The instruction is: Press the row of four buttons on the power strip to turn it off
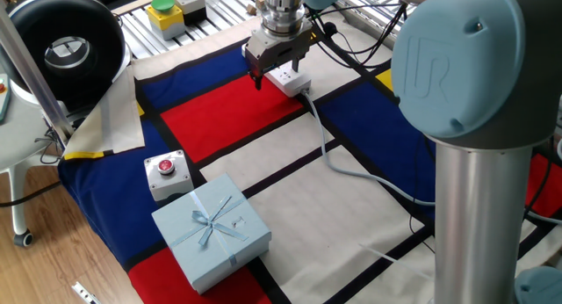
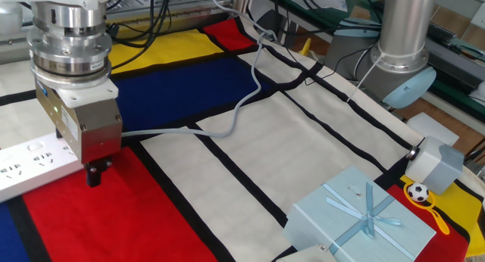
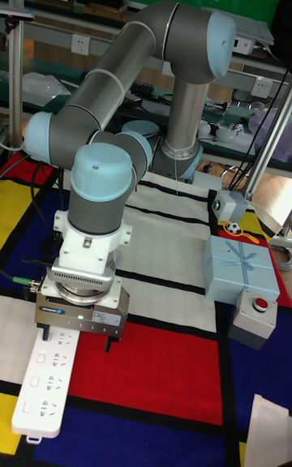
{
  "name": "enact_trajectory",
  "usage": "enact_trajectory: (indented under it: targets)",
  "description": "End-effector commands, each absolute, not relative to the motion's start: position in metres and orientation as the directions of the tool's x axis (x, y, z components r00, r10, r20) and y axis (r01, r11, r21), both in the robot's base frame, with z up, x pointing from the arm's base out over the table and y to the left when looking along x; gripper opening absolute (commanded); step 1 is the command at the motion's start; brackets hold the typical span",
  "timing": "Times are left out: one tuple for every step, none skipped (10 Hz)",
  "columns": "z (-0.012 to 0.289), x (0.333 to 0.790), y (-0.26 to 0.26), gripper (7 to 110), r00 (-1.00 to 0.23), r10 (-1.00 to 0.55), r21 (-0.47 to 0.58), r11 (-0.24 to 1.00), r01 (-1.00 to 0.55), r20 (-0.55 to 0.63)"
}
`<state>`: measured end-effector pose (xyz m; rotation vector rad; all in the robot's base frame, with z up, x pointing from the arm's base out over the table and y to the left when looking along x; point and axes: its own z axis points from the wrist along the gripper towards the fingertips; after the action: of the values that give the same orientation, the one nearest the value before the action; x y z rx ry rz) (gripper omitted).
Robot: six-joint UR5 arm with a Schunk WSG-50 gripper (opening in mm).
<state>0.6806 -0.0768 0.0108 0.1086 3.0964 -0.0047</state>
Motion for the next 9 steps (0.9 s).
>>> enact_trajectory:
  targets:
    - [0.0106,0.6801,-0.0764,22,-0.996,0.077,0.007,0.997,0.077,-0.041]
    - [0.0106,0.6801,-0.0764,22,-0.996,0.076,0.007,0.997,0.075,-0.041]
    - [0.0109,0.6803,-0.0761,22,-0.996,0.074,0.007,0.997,0.074,-0.041]
    - [0.0114,0.6802,-0.0747,22,-0.996,0.076,0.006,0.997,0.075,-0.040]
    - [0.0114,0.6805,-0.0718,22,-0.996,0.079,0.006,0.997,0.079,-0.040]
    - [0.0104,0.6808,-0.0711,22,-0.996,0.079,0.007,0.997,0.078,-0.041]
    - [0.0099,0.6805,-0.0726,22,-0.996,0.077,0.004,0.997,0.077,-0.041]
    - [0.0107,0.6799,-0.0746,22,-0.997,0.072,0.001,0.997,0.072,-0.042]
    - [0.0189,0.6800,-0.0804,22,-0.998,0.054,-0.008,0.999,0.054,-0.037]
